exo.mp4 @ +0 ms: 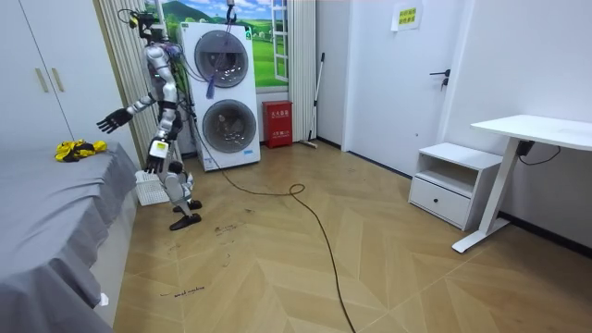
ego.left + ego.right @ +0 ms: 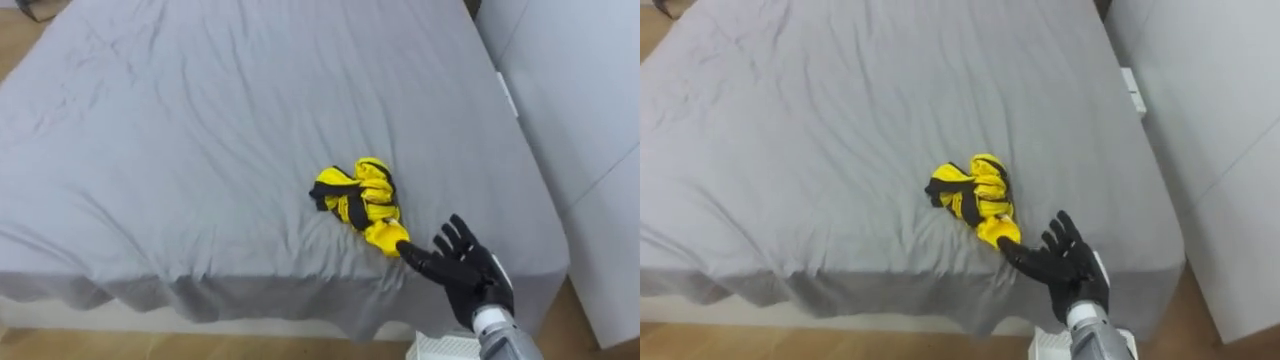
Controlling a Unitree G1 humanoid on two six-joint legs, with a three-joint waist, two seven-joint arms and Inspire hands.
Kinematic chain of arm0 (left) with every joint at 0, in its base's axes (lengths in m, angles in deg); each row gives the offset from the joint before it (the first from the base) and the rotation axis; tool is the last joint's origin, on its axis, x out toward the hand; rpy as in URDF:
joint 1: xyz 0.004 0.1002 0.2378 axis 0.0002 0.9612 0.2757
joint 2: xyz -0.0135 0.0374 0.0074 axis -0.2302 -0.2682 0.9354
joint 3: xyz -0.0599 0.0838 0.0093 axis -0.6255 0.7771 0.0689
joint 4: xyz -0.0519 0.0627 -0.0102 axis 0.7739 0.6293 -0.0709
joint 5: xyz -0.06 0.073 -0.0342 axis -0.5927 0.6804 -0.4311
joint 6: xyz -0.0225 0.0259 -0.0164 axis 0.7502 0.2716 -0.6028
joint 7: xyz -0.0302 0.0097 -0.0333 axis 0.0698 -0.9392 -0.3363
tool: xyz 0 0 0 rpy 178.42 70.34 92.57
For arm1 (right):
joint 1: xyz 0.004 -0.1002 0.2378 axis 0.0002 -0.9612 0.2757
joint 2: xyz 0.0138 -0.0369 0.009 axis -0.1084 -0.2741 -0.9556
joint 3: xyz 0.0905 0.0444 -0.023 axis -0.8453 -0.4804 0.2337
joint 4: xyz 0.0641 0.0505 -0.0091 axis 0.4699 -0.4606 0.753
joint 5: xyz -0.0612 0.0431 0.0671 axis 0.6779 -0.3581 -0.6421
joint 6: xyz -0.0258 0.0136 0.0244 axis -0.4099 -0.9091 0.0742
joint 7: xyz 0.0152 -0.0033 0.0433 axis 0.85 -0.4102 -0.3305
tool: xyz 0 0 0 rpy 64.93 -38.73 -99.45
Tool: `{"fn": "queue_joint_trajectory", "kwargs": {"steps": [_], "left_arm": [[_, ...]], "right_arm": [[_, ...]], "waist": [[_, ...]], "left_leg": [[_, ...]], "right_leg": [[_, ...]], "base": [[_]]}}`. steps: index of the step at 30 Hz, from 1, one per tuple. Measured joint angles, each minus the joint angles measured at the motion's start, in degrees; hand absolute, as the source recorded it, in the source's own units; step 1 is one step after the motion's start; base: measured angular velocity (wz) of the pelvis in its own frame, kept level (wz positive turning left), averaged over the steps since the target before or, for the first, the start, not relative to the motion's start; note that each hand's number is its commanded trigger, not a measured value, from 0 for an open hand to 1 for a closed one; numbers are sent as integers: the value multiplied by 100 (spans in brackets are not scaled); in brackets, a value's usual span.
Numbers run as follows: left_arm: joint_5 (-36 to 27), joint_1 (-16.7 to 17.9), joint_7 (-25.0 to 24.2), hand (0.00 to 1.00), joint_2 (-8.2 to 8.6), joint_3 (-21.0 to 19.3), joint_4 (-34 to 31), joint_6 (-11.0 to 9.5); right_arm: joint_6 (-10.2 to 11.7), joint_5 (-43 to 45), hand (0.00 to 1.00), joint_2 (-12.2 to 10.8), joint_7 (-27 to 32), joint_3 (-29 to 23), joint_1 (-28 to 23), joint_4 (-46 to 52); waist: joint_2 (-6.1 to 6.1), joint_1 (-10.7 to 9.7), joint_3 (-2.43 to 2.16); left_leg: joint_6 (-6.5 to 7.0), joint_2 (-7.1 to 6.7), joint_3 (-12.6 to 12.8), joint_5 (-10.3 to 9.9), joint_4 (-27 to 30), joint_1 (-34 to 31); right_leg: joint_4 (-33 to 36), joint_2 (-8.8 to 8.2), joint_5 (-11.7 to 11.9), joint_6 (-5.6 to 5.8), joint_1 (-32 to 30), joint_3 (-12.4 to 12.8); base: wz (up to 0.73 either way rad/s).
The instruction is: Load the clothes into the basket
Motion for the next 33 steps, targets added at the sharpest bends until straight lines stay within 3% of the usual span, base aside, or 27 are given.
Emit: {"fn": "queue_joint_trajectory", "kwargs": {"steps": [2, 5, 9, 11, 19, 21, 24, 27, 29, 33], "left_arm": [[19, 1, -33, 0, 7, -60, 83, 1], [34, -38, -39, 0, -21, -62, 192, 9], [131, -258, -50, 0, -79, -68, 221, 33], [158, -539, -50, 0, -97, -46, 406, 75], [352, -889, -61, 0, -186, 51, 642, 315], [354, -956, -63, 0, -186, 49, 680, 314], [362, -1033, -68, 0, -223, 48, 851, 311], [361, -1064, -66, 0, -267, 58, 898, 357], [360, -1147, -66, 0, -265, 90, 913, 456], [286, -1228, -54, 0, -273, 188, 913, 566]], "right_arm": [[19, 40, 0, 34, 23, -113, 46, 110], [32, 80, 0, 182, 112, -113, 50, 106], [32, 247, 0, 168, 167, -77, 255, 30], [28, 214, 0, 166, 224, -65, 638, -302], [7, 524, 0, 204, 635, -16, 1335, -689], [7, 532, 0, 220, 775, -31, 1433, -726], [13, 462, 0, 242, 921, -32, 1972, -1353], [6, 449, 0, 372, 1081, -33, 2417, -1887], [7, 449, 0, 551, 1206, -34, 2713, -2284], [1, 448, 0, 713, 1412, -53, 3024, -2536]], "waist": [[-98, -53, -18], [-152, -66, 3], [-252, -50, 75], [-333, -49, 109], [-410, 5, 142], [-415, 119, 144], [-424, 222, 152], [-462, 367, 187], [-432, 438, 238], [-427, 513, 296]], "left_leg": [[78, -200, 109, 131, -386, 253], [120, -317, 129, 158, -606, 343], [155, -349, 125, 182, -620, 113], [180, -395, 64, 235, -611, -130], [238, -495, -118, 323, -577, -550], [253, -506, -115, 336, -564, -637], [286, -524, -121, 365, -552, -783], [317, -527, -171, 387, -551, -937], [343, -557, -265, 404, -495, -1085], [375, -614, -428, 426, -414, -1382]], "right_leg": [[-77, -130, 9, 100, 18, 125], [-92, -210, -1, 166, -15, 115], [-63, -254, -13, 189, -237, 118], [-25, -286, -8, 196, -471, 93], [31, -372, -3, 237, -814, -95], [44, -389, -1, 243, -885, -119], [52, -418, 13, 265, -1017, -164], [124, -462, 8, 284, -1183, -223], [139, -497, 13, 302, -1241, -357], [170, -546, 4, 325, -1435, -527]], "base": [[-16], [-9], [0], [11], [14], [6], [8], [10], [29], [24]]}}
